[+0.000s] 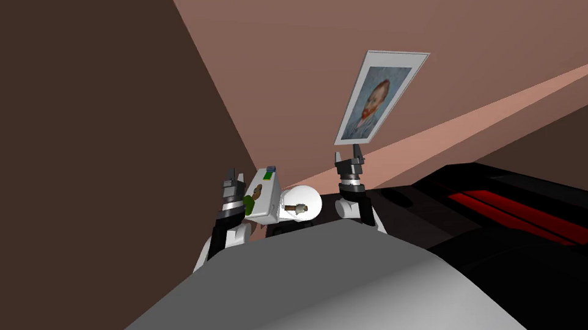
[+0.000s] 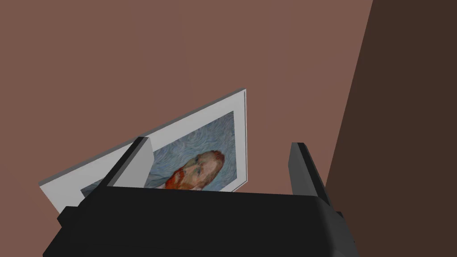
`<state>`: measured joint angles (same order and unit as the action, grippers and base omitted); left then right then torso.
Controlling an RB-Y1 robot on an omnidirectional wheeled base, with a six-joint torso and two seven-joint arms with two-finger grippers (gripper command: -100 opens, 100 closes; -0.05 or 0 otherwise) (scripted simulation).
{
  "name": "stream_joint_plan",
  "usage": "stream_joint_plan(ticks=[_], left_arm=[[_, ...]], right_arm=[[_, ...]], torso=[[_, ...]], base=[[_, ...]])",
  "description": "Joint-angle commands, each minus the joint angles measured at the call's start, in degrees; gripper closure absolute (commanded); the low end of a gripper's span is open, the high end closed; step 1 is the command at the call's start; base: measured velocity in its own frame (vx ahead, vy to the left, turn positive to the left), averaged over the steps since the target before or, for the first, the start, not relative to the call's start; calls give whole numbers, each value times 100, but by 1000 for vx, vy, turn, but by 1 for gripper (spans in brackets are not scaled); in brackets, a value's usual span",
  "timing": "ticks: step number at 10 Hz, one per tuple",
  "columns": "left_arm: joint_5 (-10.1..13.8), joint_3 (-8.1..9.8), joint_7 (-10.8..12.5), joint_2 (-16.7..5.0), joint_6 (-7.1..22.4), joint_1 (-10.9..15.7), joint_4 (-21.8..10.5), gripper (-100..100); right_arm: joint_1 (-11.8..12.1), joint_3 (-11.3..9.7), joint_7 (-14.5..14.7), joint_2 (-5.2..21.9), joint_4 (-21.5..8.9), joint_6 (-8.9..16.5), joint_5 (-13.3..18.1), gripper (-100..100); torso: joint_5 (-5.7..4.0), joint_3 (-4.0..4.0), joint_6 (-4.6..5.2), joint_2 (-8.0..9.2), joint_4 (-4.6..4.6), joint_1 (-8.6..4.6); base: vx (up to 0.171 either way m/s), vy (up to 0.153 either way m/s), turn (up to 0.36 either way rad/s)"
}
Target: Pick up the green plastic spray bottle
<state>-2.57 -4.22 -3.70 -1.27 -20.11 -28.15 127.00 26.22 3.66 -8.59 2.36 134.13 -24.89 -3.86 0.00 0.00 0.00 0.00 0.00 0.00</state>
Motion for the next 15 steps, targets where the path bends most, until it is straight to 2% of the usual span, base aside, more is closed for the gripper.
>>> stream_joint_plan(ticks=[1,3,4,6,8,9,15], left_arm=[[-4,2,-41,-160,13,-27,13,-100],[-15,24,-133,-364,50,-104,27,-100],[-37,63,-264,-513,106,-221,39,-100],[-93,145,-510,-630,214,-446,54,-100],[-143,210,-692,-666,294,-612,61,-100],[-197,278,-879,-682,373,-779,66,-100],[-426,509,-1465,-796,602,-1274,71,-100]], right_arm=[[0,0,0,0,0,0,0,0],[0,0,0,0,0,0,0,0],[-1,-1,0,-1,0,0,0,0],[-1,-1,0,-1,0,0,0,0],[-1,-1,0,-1,0,0,0,0],[-1,-1,0,-1,0,0,0,0],[-1,0,0,0,0,0,0,0]], torso=[[0,0,0,0,0,0],[-3,7,0,12,2,-15],[-4,9,0,15,3,-17],[-5,19,0,34,7,-23],[-8,22,0,38,9,-34],[-6,20,0,34,8,-24],[-3,15,0,26,6,-13]], base=[[-16,-26,-22],[-39,-49,-19],[-73,-60,-28],[-97,-72,-28],[-82,-76,-14],[-95,-59,-16],[-71,-44,9]])
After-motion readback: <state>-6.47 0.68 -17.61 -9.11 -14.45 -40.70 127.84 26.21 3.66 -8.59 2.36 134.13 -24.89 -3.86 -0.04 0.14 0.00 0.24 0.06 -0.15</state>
